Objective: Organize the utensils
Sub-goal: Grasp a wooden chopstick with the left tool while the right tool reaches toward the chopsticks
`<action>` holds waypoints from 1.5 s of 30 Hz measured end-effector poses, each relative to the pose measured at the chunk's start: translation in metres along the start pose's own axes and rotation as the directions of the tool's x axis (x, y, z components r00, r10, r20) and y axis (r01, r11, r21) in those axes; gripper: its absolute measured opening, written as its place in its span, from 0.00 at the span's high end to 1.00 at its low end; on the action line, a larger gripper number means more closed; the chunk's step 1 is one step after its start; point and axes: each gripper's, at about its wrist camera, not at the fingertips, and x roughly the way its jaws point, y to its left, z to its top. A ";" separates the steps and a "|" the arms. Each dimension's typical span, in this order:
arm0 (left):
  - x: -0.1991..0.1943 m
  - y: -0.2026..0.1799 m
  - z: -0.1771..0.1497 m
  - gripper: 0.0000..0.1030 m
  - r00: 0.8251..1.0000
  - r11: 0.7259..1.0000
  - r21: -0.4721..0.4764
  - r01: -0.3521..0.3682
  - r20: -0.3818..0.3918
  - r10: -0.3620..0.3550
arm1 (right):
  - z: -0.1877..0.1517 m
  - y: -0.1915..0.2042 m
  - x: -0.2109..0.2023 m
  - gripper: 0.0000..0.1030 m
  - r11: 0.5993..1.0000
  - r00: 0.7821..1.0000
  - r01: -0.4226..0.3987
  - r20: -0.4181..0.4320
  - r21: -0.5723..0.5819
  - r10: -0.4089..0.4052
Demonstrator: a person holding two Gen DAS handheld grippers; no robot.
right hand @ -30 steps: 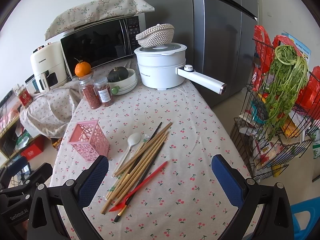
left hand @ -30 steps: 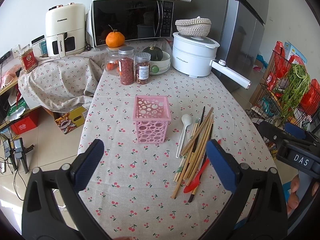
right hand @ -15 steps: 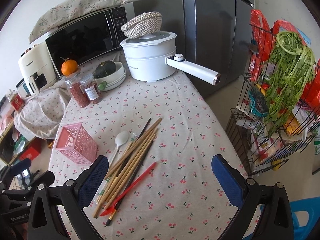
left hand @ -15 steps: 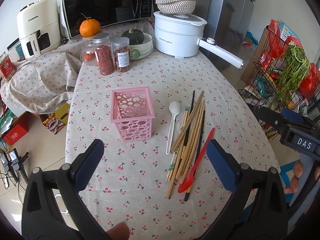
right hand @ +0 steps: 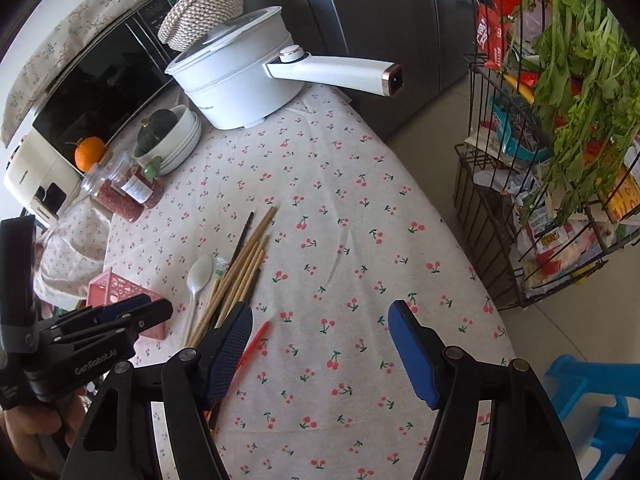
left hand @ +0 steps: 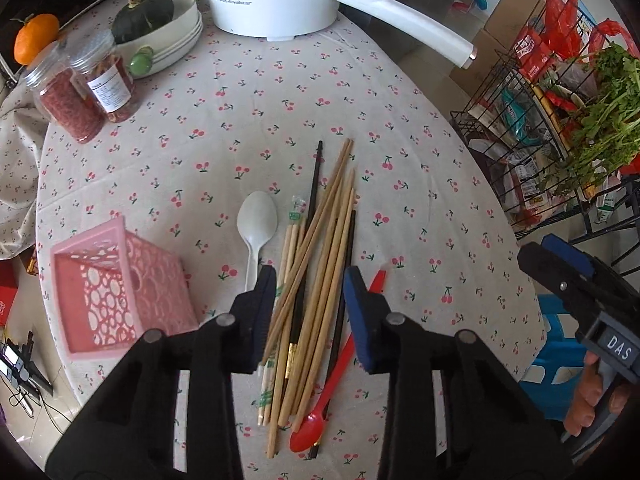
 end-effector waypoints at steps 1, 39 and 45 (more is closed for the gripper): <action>0.008 -0.003 0.006 0.71 1.000 1.000 0.010 0.001 -0.008 -0.001 | 0.001 -0.003 0.003 0.31 1.000 1.000 0.001 -0.007 0.005 -0.001; -0.018 0.014 0.026 0.91 0.984 0.999 -0.030 0.038 0.176 -0.033 | 0.009 0.006 0.041 0.31 0.999 0.995 -0.050 -0.082 -0.001 0.050; -0.087 0.040 -0.019 0.92 0.940 0.997 -0.054 0.057 0.338 -0.036 | 0.004 0.028 0.053 0.31 0.997 0.992 -0.069 -0.109 -0.040 0.064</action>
